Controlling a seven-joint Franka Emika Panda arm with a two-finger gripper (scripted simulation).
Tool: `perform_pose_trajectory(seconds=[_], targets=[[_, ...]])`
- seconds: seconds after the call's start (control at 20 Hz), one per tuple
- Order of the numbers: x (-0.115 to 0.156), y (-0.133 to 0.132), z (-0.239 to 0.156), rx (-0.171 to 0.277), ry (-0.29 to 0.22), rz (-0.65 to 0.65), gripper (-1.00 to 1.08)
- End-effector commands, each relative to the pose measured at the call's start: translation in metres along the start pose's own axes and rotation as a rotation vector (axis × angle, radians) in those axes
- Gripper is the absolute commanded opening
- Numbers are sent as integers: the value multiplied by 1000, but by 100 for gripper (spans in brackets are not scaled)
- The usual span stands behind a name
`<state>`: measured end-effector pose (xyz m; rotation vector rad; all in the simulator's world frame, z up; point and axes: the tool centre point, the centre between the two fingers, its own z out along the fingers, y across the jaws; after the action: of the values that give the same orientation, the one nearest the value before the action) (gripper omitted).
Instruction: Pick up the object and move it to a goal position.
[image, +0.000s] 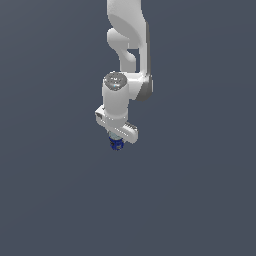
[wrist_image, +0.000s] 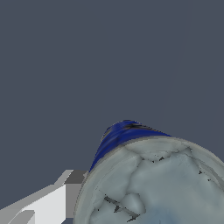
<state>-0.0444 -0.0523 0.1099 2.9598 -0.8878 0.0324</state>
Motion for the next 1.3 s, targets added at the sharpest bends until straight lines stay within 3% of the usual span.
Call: perform_pose_trajectory(seconds=[0.0,0.65,1.25], targets=[[6,-7,-19,-16,23,-13,-100],[31,-67,-146,-156,159,-111,-100],[33,-135,-246,-271,269,-201,-100]])
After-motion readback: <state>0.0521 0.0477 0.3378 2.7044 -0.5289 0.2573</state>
